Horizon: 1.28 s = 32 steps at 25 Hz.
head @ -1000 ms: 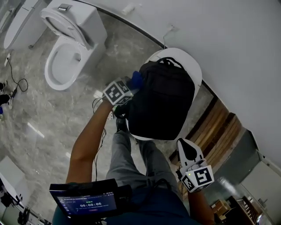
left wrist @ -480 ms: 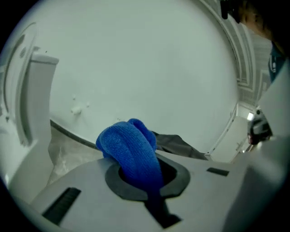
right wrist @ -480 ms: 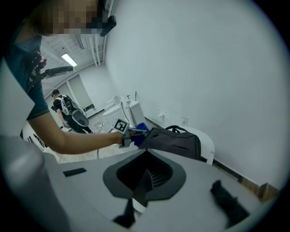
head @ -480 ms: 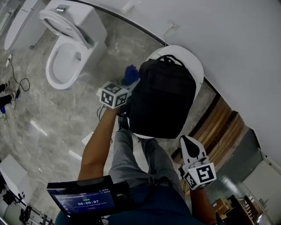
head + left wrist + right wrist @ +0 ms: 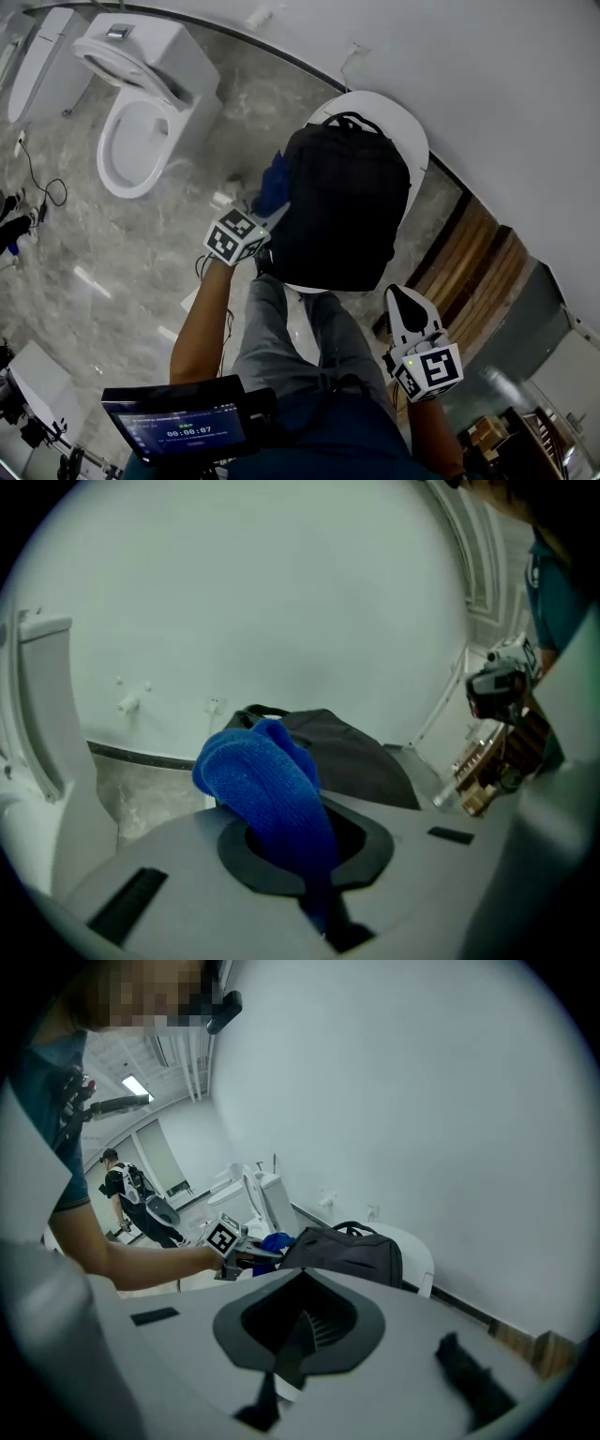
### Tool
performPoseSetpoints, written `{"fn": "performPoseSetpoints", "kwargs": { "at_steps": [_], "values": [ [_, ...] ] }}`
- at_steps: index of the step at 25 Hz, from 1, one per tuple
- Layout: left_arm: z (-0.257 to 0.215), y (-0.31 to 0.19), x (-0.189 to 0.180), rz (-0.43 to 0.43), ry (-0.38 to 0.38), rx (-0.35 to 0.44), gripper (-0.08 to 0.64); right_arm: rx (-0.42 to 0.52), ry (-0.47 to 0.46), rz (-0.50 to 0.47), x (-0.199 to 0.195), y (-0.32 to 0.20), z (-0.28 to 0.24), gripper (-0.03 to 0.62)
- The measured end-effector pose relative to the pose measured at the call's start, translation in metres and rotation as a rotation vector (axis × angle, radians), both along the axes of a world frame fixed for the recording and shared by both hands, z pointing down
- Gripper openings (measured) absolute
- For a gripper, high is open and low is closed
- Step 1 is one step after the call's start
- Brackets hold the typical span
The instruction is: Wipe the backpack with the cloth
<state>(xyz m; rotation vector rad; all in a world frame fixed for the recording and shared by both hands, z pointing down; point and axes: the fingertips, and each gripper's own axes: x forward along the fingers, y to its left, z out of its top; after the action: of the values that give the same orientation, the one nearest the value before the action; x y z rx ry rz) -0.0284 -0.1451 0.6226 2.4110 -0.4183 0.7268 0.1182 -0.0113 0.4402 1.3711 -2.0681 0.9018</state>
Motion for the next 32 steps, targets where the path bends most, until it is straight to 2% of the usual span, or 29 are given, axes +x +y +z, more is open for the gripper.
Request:
{"fn": "performPoseSetpoints", "kwargs": {
  "at_steps": [1,2,5,6,7,9,10,11,13,14,15,18,21,24,26,27,29,30,32],
  "values": [
    [-0.008,0.003,0.001,0.048,-0.017,0.011,0.017,0.001,0.0,-0.001,0.001,0.001,0.001,0.002],
    [-0.024,-0.001,0.006,0.084,-0.003,0.022,0.017,0.001,-0.001,-0.002,0.002,0.002,0.001,0.0],
    [-0.084,-0.046,0.039,0.116,0.113,0.017,0.017,-0.003,-0.002,-0.003,-0.001,0.002,0.002,0.001],
    [-0.089,-0.063,0.053,0.129,0.11,0.003,0.017,-0.004,-0.003,-0.005,-0.004,0.002,0.002,0.002],
    [-0.084,-0.077,0.067,0.162,0.067,-0.005,0.017,-0.001,-0.004,-0.007,-0.007,0.0,0.002,0.002],
    [-0.073,-0.097,0.092,0.249,-0.06,0.041,0.017,0.013,-0.002,-0.01,-0.012,-0.003,-0.003,0.0],
    [-0.083,-0.099,0.1,0.273,-0.075,0.091,0.017,0.023,-0.002,-0.01,-0.014,-0.003,-0.006,0.002],
    [-0.108,-0.096,0.107,0.273,-0.028,0.133,0.017,0.031,-0.002,-0.01,-0.012,-0.002,-0.01,0.001],
    [-0.174,-0.08,0.118,0.234,0.155,0.164,0.017,0.038,0.006,0.001,-0.003,0.002,-0.02,0.0],
    [-0.198,-0.072,0.121,0.215,0.219,0.169,0.017,0.04,0.011,0.011,0.002,0.002,-0.026,0.002],
    [-0.212,-0.069,0.121,0.201,0.244,0.18,0.017,0.048,0.015,0.021,0.005,-0.001,-0.032,0.002],
    [-0.224,-0.082,0.103,0.117,0.227,0.239,0.017,0.093,0.013,0.045,0.008,-0.014,-0.048,0.0],
    [-0.22,-0.096,0.067,-0.036,0.218,0.318,0.017,0.108,0.007,0.049,0.006,-0.021,-0.053,0.002],
    [-0.195,-0.097,0.03,-0.174,0.164,0.403,0.017,0.073,0.011,0.059,0.008,-0.016,-0.042,0.002],
    [-0.158,-0.088,0.009,-0.225,0.084,0.4,0.017,0.052,0.014,0.066,0.011,-0.011,-0.035,0.002],
    [-0.129,-0.079,-0.001,-0.227,0.014,0.381,0.017,0.046,0.016,0.066,0.011,-0.01,-0.033,0.002],
    [-0.054,-0.052,-0.021,-0.165,-0.181,0.342,0.017,0.035,0.017,0.053,0.01,-0.01,-0.028,0.0],
    [-0.014,-0.036,-0.029,-0.084,-0.288,0.33,0.017,0.031,0.015,0.042,0.008,-0.011,-0.026,0.001],
    [0.052,-0.009,-0.034,0.156,-0.45,0.321,0.017,0.026,0.017,0.021,0.006,-0.013,-0.022,0.002]
  ]
}}
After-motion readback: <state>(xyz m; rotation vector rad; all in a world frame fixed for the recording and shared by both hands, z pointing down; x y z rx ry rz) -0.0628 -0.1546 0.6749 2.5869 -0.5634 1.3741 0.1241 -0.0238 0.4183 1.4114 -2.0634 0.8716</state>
